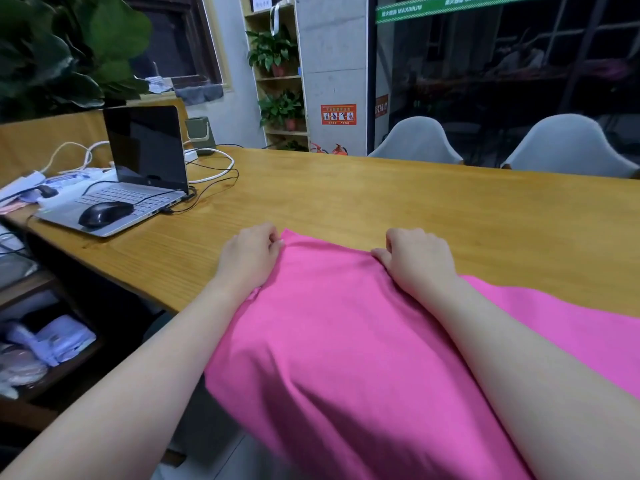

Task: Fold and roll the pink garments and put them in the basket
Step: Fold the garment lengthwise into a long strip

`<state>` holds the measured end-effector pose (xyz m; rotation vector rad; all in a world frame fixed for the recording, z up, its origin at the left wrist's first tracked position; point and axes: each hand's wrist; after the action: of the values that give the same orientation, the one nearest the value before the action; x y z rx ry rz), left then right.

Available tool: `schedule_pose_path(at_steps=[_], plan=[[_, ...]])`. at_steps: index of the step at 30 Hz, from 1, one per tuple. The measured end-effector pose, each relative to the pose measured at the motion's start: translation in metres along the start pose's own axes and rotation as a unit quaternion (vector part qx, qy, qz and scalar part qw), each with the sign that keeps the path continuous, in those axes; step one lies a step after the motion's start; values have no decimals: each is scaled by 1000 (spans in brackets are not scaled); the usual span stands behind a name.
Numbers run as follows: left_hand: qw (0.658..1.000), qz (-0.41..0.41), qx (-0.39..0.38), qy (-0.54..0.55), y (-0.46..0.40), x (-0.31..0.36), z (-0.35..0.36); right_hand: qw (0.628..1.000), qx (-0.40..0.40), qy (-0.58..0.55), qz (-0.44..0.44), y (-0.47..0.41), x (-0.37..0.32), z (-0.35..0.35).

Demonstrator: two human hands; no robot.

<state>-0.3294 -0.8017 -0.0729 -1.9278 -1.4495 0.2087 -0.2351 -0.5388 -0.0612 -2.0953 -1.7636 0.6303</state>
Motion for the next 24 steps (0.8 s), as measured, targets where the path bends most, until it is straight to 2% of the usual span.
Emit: schedule_pose_path(at_steps=[7,12,14,16,19,21,24], plan=[[999,-17,-27,42,-3,-2,3,1000,9,18,-10,3,-1,-2],[999,-17,-7,39,-2,-4,6,1000,7,-14,10,3,4,-4],[999,19,22,35,-2,-5,6,1000,6,-26,13,5,6,-6],[993,101,43,33,-3,-5,6,999,1,-30,13,6,7,-6],[976,212,-22,49,-2,-2,5,999,-2,-37,18,5,10,-6],[969,237,-63,33,-3,0,3,999,-1,-39,22,4,11,-5],[971,220,-96,-19,-4,5,-3,999,8,-37,21,3,12,-5]])
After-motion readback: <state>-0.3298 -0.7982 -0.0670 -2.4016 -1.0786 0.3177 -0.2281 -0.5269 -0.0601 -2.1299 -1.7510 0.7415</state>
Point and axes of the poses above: each hand's wrist, its own y-axis away from the middle knuckle, its own z-axis out of the palm, x = y × z, and after that the axes turned 12 degrees about x, right-handed
